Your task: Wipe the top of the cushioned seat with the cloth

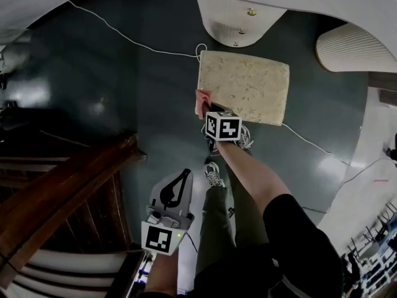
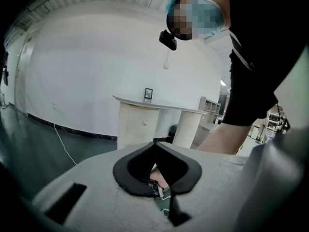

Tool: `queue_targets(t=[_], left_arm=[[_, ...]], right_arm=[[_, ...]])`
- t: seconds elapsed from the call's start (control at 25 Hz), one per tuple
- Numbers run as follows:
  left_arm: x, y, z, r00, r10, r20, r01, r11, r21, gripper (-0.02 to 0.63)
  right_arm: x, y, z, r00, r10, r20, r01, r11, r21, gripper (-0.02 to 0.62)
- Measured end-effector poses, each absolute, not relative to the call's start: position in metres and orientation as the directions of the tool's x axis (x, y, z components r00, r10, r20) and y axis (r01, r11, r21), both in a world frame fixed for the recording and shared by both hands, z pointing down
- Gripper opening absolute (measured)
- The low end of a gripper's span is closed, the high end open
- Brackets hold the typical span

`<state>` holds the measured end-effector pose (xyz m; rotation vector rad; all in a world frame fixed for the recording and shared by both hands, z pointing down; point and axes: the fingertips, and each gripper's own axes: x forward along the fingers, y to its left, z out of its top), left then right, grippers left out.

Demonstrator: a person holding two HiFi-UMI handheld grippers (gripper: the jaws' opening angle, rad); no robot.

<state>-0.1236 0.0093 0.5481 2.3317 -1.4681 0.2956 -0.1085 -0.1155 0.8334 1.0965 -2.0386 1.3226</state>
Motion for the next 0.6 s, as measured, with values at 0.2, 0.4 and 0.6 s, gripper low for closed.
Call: queue_targets(t=[0.2, 0.4, 0.6], left_arm=[[-0.144, 0.024, 0.546, 0.404, -0.837, 0.37, -0.915, -0.357, 0.191, 0.017], [-0.147, 0.026, 0.553, 0.417, -0.831, 0.368, -0.908, -0.365, 0.204, 0.017], [-0.129, 0.016, 0.555, 0.474, -0.809, 0.347, -0.88, -0.421, 0.222, 0.017]], right_arm=[[-0.118, -0.114, 0.848, -0.511, -0.356, 0.783, -0.859, 0.233, -0.455, 0.026], [-0.099, -0.116, 0.846, -0.476, -0.387, 0.789, -0.879, 0.236, -0.415, 0.026], [-0.024, -0.107, 0.849, -0.396, -0.405, 0.824, -0.918, 0.157, -0.364, 0.026]])
